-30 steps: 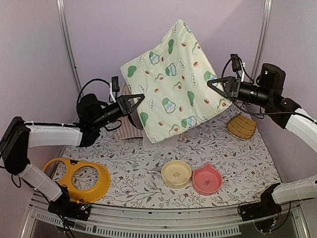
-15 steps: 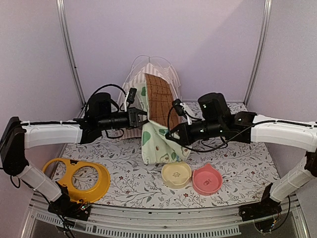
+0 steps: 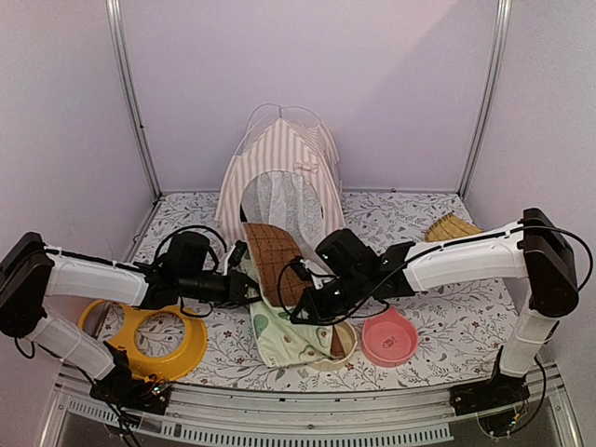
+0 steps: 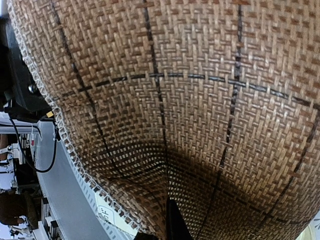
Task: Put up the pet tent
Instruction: Pick up the cushion from the center of the board.
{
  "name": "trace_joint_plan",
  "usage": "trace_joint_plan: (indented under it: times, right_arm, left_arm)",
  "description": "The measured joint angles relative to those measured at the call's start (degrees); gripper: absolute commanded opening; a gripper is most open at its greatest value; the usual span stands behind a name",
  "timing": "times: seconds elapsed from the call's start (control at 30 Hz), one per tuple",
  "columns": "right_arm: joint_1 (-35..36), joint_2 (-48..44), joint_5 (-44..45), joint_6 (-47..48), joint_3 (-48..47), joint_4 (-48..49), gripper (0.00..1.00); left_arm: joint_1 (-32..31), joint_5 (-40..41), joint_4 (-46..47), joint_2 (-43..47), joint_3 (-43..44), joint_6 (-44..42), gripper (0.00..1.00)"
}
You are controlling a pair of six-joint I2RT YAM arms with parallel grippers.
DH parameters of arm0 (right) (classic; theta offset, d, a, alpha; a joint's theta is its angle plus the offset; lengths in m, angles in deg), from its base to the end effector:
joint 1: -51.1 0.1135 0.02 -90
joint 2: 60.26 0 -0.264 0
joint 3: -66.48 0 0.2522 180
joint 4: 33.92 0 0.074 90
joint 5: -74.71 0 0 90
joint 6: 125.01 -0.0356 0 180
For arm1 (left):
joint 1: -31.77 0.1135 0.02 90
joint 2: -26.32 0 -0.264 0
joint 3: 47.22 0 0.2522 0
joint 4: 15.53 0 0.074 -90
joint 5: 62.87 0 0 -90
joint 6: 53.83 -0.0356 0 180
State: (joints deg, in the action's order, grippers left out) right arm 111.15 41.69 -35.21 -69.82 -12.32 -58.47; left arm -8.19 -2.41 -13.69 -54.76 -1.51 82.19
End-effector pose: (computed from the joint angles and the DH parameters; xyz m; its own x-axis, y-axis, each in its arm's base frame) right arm 0.1786 0.3343 0.1931 -0.8336 -0.3717 -0.4087 -0.5520 0.5881 0.5911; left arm 0.1974 -0.1883 0.1703 -0.9228 -0.0436 -0.3829 0.3021 0.5351 -0.7890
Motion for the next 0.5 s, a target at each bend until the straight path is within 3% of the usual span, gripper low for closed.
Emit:
trace_joint_plan:
  times: [0.13, 0.27, 0.5]
  right_arm:
    - [0.00, 0.61, 0.44, -1.84, -1.40, 0.07, 0.00]
    - [0.00, 0.79, 1.16, -3.15, -1.99, 0.17, 0.00]
    - [0.00, 2.67, 1.27, -4.48, -3.02, 0.72, 0.00]
  left_arm:
    - [-0.07, 0.94, 1.44, 2.19, -4.17, 1.81, 0.49]
    - [-0.11, 1.44, 5.27, 5.46, -8.94, 4.00, 0.56]
    - [-0.11, 1.22, 15.89, 10.93, -16.98, 6.71, 0.81]
